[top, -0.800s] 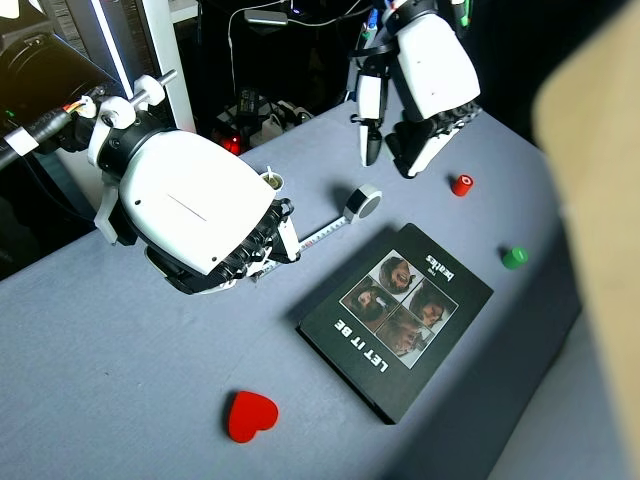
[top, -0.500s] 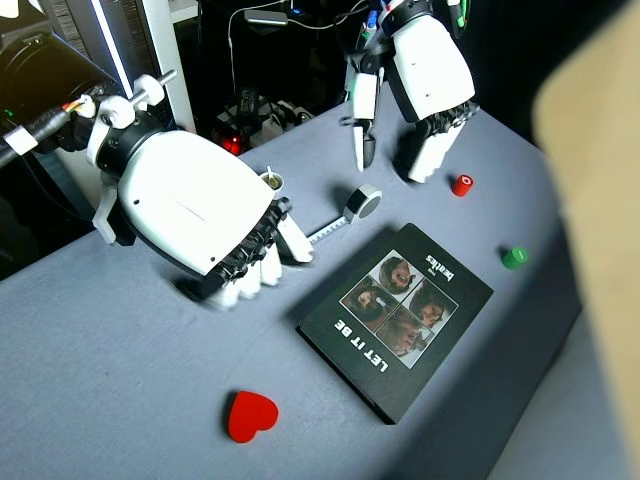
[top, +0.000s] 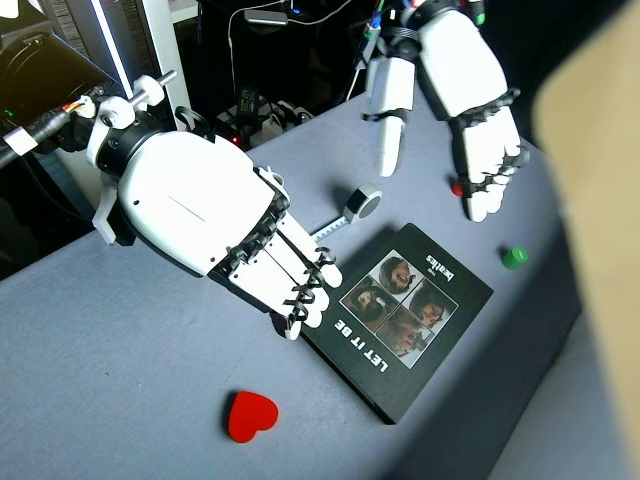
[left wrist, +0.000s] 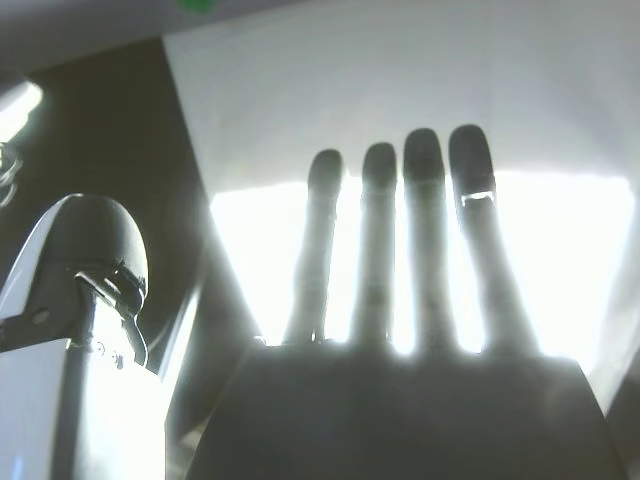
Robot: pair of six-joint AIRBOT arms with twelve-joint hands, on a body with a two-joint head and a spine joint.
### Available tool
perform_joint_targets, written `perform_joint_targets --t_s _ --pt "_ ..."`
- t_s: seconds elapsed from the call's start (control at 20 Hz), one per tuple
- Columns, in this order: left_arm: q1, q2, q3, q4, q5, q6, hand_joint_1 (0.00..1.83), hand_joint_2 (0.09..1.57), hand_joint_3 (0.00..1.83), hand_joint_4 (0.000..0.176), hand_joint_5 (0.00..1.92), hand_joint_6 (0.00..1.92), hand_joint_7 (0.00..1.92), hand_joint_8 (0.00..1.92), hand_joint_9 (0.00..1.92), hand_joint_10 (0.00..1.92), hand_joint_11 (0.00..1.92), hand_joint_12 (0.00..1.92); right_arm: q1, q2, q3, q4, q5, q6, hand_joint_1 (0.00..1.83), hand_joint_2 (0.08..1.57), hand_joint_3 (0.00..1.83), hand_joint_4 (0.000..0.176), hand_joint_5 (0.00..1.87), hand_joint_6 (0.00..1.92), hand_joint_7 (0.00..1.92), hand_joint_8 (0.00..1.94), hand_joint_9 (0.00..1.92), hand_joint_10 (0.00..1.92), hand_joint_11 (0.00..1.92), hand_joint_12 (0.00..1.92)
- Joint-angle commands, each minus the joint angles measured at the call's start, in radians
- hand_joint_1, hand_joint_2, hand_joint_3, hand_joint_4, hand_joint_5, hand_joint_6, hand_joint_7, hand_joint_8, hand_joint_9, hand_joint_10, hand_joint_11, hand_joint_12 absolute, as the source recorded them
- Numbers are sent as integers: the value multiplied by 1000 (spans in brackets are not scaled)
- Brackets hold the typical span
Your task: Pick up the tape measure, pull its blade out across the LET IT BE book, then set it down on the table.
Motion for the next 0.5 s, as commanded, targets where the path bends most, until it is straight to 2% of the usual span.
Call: perform_joint_targets --t_s 0.0,0.1,0.15,0.2,0.25,0.3,0.35,0.4,0.45 --pt "-7 10 8 60 24 18 388 969 0 0 259 0 263 0 257 0 81 617 5 4 -3 -74 -21 -1 152 1161 0 41 237 1 286 1 265 1 0 858" --pt "1 20 18 96 34 18 641 934 0 0 310 6 315 5 276 3 71 609 5 4 -4 -74 -21 -3 153 1163 0 42 229 2 273 0 255 0 0 832" --pt "8 28 27 127 76 11 722 920 0 0 327 9 326 6 283 5 87 614 4 4 -4 -74 -21 -4 153 1166 1 42 238 5 271 0 250 0 0 829" --pt "27 40 41 206 144 -62 779 906 0 0 360 6 352 3 313 5 116 613 4 4 -4 -74 -21 -5 146 1171 3 41 248 8 272 0 248 0 0 823" --pt "52 49 53 291 185 -184 811 925 6 0 384 11 379 11 339 12 140 619 4 4 -4 -74 -21 -6 122 1182 5 41 233 2 268 0 228 0 0 782" --pt "95 59 68 441 243 -394 846 963 5 0 413 6 408 5 373 7 171 612 3 4 -4 -74 -21 -8 109 1190 5 44 206 0 262 0 209 0 0 747" --pt "128 67 76 552 270 -525 865 986 2 0 442 3 436 2 400 4 190 597 3 4 -5 -74 -20 -10 111 1193 4 45 196 0 253 1 200 0 0 723" --pt "189 80 86 762 297 -783 871 998 4 0 458 6 447 3 414 6 202 597 2 4 -5 -74 -20 -11 112 1194 4 44 195 0 248 0 200 1 0 717" --pt "227 92 93 896 314 -940 877 1002 4 0 471 9 459 7 429 10 213 598 2 4 -5 -74 -20 -12 113 1196 4 40 195 1 242 0 197 0 0 718"
